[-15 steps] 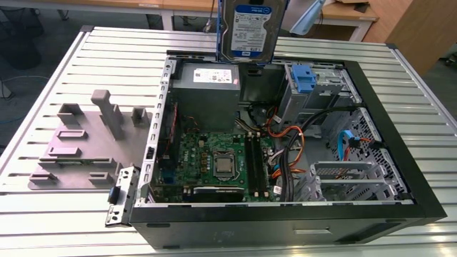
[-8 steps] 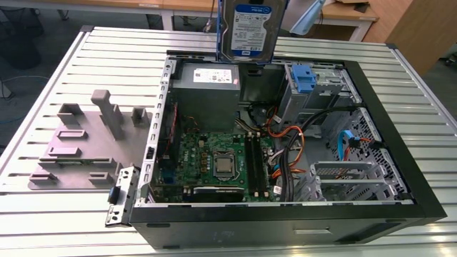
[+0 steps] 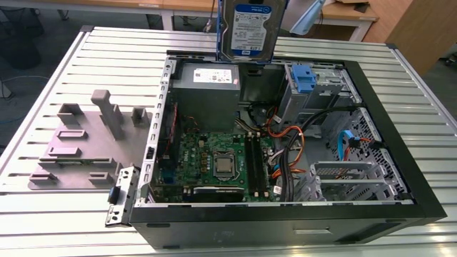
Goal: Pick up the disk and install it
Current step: 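Pick up the disk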
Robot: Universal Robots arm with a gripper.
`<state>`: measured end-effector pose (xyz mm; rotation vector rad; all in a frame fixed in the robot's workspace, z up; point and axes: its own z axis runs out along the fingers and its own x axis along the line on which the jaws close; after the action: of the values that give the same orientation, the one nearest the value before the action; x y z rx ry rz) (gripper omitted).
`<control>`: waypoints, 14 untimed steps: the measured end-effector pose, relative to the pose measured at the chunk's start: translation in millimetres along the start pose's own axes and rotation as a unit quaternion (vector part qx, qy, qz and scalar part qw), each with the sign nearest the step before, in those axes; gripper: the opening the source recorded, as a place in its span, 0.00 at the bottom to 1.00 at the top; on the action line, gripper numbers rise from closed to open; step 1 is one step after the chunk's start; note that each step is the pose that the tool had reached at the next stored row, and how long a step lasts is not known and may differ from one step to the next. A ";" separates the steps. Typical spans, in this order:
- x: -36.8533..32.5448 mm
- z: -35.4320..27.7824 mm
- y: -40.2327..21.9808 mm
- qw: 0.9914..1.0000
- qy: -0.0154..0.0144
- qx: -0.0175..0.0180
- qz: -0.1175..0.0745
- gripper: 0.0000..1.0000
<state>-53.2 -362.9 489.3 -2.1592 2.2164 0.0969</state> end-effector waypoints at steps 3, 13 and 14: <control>1.2 -0.2 -0.1 1.000 0.000 0.000 0.000 0.35; 13.4 -1.1 -0.4 1.000 0.000 0.000 0.000 0.35; 14.6 -1.2 -0.4 1.000 0.000 0.000 0.000 0.35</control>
<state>-53.2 -377.6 489.3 -2.1593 2.2165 0.0968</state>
